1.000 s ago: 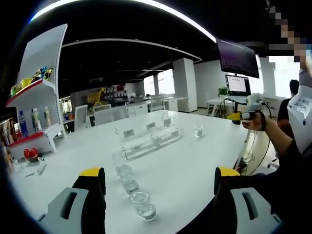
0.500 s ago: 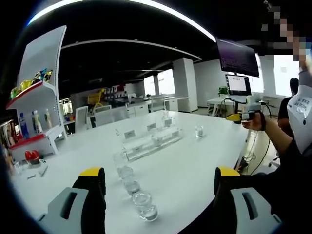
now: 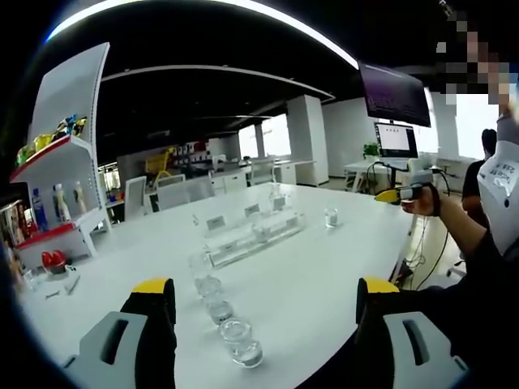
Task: Identify the label on the chemical reagent bottle, grasp the chemical reagent bottle, and place it in the designated position on the reagent rack
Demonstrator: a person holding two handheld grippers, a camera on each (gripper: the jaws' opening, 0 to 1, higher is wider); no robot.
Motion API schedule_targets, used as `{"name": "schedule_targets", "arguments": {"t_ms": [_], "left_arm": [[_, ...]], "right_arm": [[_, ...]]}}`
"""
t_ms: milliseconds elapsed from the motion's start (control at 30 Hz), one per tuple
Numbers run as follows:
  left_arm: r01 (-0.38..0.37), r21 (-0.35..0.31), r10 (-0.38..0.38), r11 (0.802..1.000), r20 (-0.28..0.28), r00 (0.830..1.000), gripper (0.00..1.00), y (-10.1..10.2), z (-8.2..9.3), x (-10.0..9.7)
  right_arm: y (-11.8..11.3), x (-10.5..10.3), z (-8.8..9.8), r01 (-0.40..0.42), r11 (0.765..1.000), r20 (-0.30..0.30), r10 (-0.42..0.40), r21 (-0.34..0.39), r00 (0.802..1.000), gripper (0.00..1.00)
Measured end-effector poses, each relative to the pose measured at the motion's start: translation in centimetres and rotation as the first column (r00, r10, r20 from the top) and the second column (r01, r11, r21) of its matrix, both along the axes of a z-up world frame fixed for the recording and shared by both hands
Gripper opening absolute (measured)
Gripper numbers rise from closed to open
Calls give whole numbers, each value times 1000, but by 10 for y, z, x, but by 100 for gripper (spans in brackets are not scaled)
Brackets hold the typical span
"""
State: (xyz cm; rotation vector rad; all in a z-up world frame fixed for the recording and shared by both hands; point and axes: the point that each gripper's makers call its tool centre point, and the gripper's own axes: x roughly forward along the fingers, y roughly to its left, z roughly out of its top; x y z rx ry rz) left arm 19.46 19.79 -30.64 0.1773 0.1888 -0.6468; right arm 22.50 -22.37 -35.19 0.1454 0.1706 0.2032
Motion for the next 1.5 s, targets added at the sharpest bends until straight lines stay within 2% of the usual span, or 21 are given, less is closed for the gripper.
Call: {"name": "schedule_targets", "arguments": {"t_ms": [267, 600, 767, 933, 1067, 1167, 1500], "left_arm": [[-2, 1, 2, 1000, 1, 1000, 92, 0, 0, 0], [1, 3, -1, 1000, -1, 1000, 92, 0, 0, 1], [5, 5, -5, 1000, 2, 1000, 92, -2, 2, 2], [9, 6, -9, 1000, 7, 1000, 92, -4, 5, 2], [9, 10, -9, 1000, 7, 1000, 92, -4, 5, 1], [5, 9, -5, 1000, 11, 1000, 92, -2, 7, 1], [7, 12, -7, 1000, 4, 1000, 92, -4, 4, 3]], "right_arm": [[4, 16, -1, -6, 1000, 0, 6, -13, 1000, 87], [5, 38, -13, 0, 1000, -21, -1, -23, 1000, 86], [5, 45, -19, 2, 998, -38, -4, -68, 999, 86], [5, 56, -19, -2, 999, -24, 1, -38, 1000, 86], [4, 63, -26, 3, 999, -53, -6, -48, 999, 88], [4, 69, -26, 5, 998, -50, -8, -60, 999, 88], [-2, 88, -32, 22, 999, -55, -24, -33, 998, 88]]}}
